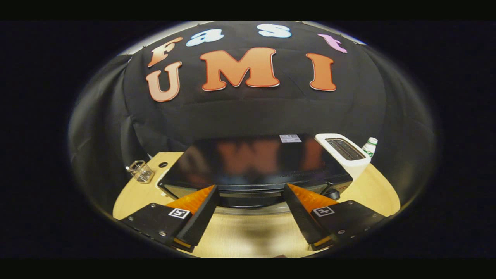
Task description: Open the toaster oven, put the food inside, and close the toaster oven door.
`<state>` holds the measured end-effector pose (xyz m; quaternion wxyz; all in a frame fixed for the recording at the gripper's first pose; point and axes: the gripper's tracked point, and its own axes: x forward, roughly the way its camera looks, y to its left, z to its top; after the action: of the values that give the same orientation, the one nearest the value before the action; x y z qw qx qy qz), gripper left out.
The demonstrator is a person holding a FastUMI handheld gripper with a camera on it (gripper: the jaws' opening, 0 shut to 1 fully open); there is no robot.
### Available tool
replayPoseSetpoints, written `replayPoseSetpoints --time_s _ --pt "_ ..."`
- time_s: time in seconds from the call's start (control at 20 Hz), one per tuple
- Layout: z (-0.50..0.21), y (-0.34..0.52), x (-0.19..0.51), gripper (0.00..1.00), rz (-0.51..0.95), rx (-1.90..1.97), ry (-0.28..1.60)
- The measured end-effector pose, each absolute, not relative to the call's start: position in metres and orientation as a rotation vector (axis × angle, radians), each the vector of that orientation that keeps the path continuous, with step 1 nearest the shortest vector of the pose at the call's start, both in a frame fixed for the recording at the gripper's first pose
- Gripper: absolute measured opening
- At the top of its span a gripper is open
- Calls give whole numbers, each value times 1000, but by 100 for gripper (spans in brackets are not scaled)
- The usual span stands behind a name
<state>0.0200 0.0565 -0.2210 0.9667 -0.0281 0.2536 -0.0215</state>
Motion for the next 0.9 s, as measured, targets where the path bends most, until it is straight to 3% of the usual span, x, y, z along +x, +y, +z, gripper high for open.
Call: replayPoseSetpoints --time_s 0.2,0.45,0.85,0.9 --pt "-222 59 19 97 -65 -57 498" --pt "-225 66 -10 83 -39 -77 472" --pt "-251 63 -78 80 91 -111 668" --pt "-252 64 -81 75 106 -135 671"
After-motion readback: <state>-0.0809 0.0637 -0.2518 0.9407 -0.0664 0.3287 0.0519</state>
